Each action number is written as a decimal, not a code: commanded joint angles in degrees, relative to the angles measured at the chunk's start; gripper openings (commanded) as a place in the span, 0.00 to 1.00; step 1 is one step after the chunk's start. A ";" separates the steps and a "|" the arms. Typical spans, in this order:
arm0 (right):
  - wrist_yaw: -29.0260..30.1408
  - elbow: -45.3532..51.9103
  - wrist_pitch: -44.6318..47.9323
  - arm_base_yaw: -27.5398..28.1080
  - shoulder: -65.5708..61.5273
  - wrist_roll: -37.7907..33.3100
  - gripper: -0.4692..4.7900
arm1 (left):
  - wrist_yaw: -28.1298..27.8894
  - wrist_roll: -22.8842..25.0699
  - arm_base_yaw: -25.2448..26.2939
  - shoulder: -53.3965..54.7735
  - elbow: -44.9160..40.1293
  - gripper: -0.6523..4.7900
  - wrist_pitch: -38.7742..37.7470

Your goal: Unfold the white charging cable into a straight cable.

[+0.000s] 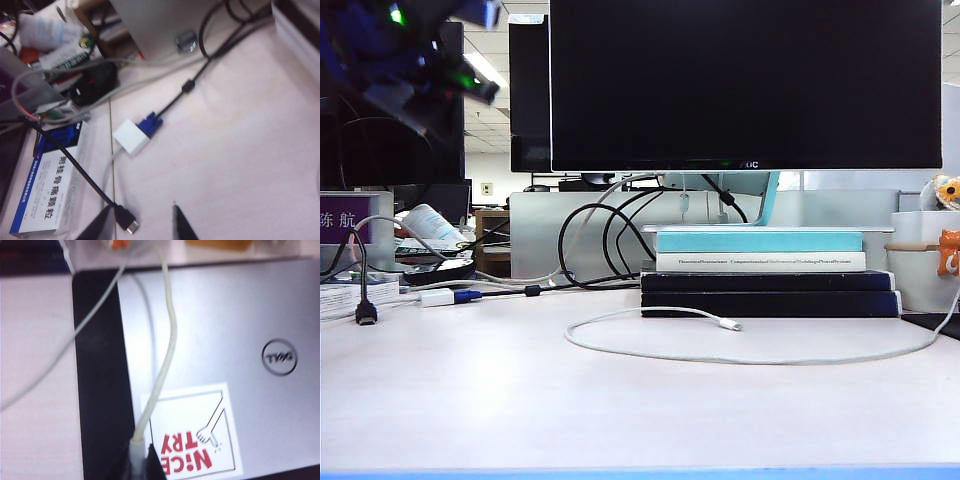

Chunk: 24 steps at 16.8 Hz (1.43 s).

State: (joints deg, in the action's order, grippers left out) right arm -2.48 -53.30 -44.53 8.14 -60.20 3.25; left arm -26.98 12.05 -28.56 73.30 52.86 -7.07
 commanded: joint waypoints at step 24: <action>11.98 34.16 46.75 -0.39 41.20 -19.58 0.08 | 15.67 -10.80 12.79 -43.74 -36.33 0.41 11.76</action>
State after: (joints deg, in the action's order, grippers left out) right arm 7.33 -20.12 -3.95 7.75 -19.97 -13.47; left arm -12.69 1.45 -15.92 29.36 18.09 4.03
